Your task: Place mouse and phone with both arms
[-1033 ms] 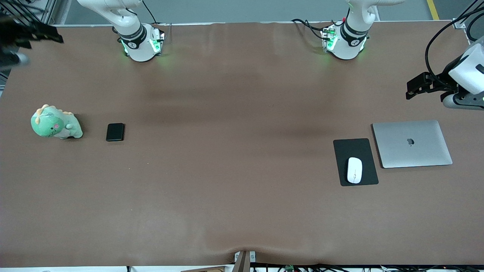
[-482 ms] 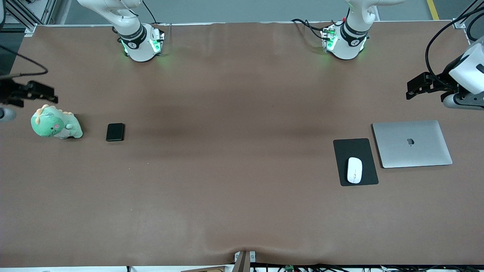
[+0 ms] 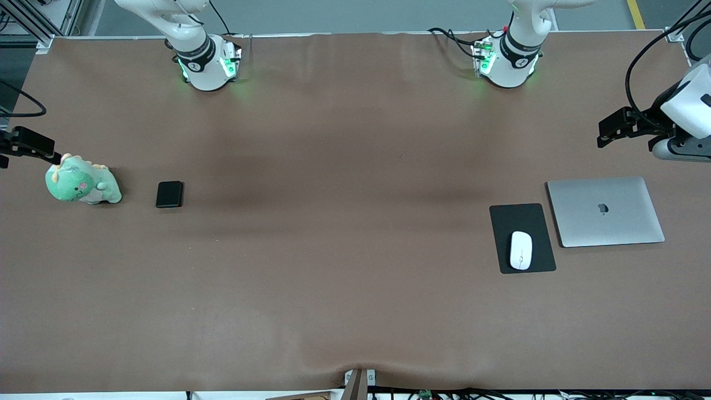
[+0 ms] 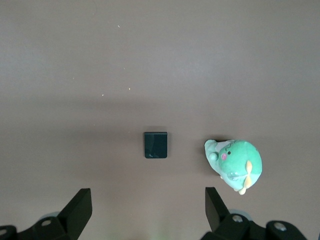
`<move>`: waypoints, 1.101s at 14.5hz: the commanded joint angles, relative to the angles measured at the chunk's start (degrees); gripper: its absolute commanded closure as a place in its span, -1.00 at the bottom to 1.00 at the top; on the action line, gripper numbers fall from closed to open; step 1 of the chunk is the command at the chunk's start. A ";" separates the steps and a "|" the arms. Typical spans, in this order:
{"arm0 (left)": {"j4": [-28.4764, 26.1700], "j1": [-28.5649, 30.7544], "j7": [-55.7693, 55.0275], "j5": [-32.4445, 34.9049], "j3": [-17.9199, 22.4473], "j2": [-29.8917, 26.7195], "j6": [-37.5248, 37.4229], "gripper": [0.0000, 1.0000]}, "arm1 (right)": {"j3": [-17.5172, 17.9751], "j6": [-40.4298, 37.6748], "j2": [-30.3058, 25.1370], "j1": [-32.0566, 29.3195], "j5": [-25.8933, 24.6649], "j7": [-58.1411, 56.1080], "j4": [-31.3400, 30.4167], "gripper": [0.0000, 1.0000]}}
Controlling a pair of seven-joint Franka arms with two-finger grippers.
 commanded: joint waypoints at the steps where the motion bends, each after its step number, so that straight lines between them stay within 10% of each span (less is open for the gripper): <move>1: 0.52 0.07 0.64 0.03 -0.03 0.11 0.17 -1.00 | 0.91 3.47 -8.62 -0.48 -0.33 0.83 -11.31 -1.00; 16: 0.61 0.07 0.73 -0.05 -0.03 0.11 0.17 -1.00 | 1.09 -6.96 -6.54 0.66 1.77 -0.40 -4.67 -1.00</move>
